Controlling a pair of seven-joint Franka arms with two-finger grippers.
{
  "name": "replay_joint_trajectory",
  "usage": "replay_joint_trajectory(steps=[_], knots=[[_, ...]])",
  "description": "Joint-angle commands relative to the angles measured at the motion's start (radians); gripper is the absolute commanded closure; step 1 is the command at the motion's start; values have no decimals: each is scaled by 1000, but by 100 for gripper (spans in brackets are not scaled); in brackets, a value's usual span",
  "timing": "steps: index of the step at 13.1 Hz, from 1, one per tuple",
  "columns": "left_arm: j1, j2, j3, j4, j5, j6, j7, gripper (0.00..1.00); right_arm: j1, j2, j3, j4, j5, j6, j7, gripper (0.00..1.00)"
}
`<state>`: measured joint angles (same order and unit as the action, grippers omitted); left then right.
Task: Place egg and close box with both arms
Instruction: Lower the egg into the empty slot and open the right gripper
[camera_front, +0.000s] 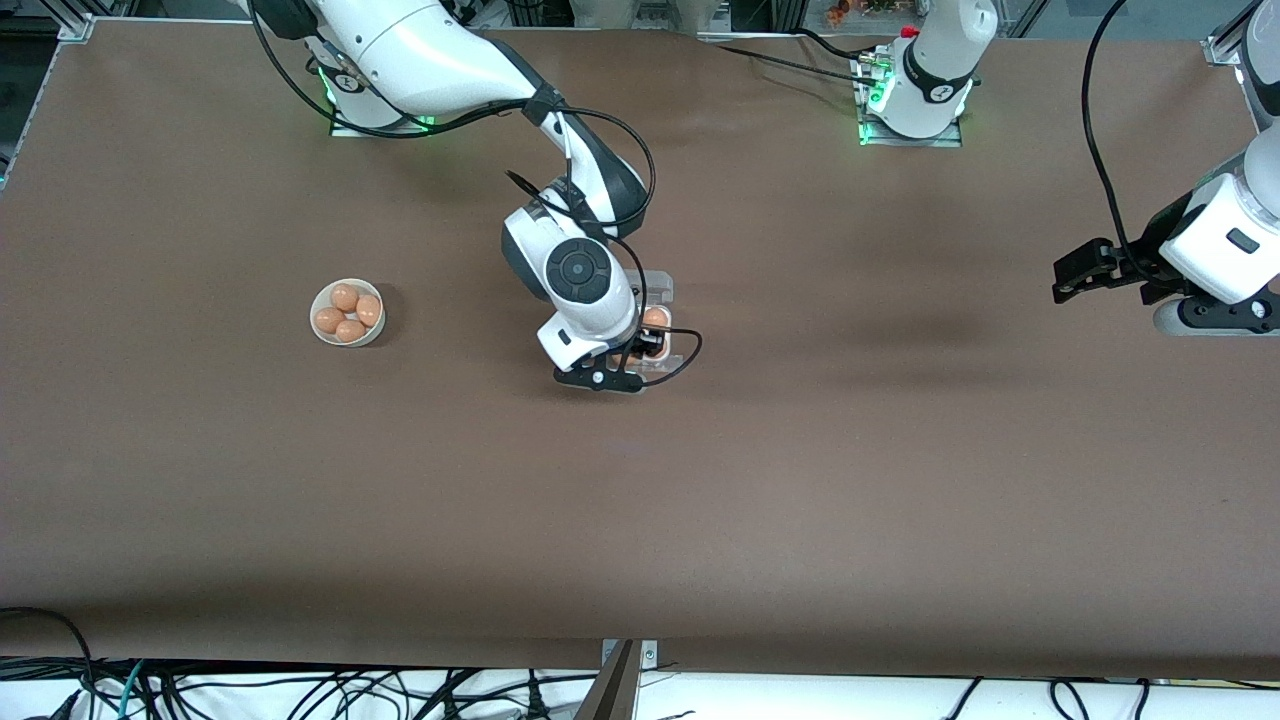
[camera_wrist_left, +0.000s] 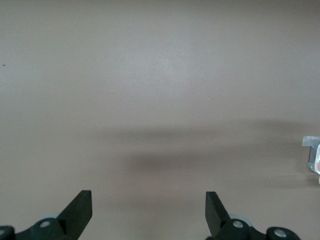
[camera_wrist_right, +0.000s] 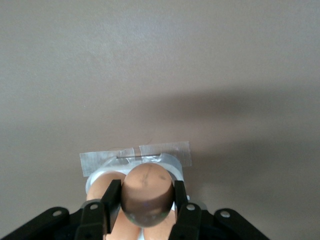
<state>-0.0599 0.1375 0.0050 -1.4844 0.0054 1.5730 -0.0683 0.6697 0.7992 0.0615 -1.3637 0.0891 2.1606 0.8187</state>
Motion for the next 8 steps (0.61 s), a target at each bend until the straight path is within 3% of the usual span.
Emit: replay_joint_trajectory(steps=[1,6,7,8], knots=[[-8,13,-8,29,16,-7,-8,0,14,-8,-11,-23,-17,19,43,100],[-9,13,-10,29,16,-7,-8,0,19,-12,-11,-48,-17,15,50,100],[-8,13,-8,29,16,-7,-8,0,16,-12,-11,-46,-17,15,50,90],[-9,13,-8,29,16,-7,-8,0,16,-14,-11,-44,-11,15,50,42]])
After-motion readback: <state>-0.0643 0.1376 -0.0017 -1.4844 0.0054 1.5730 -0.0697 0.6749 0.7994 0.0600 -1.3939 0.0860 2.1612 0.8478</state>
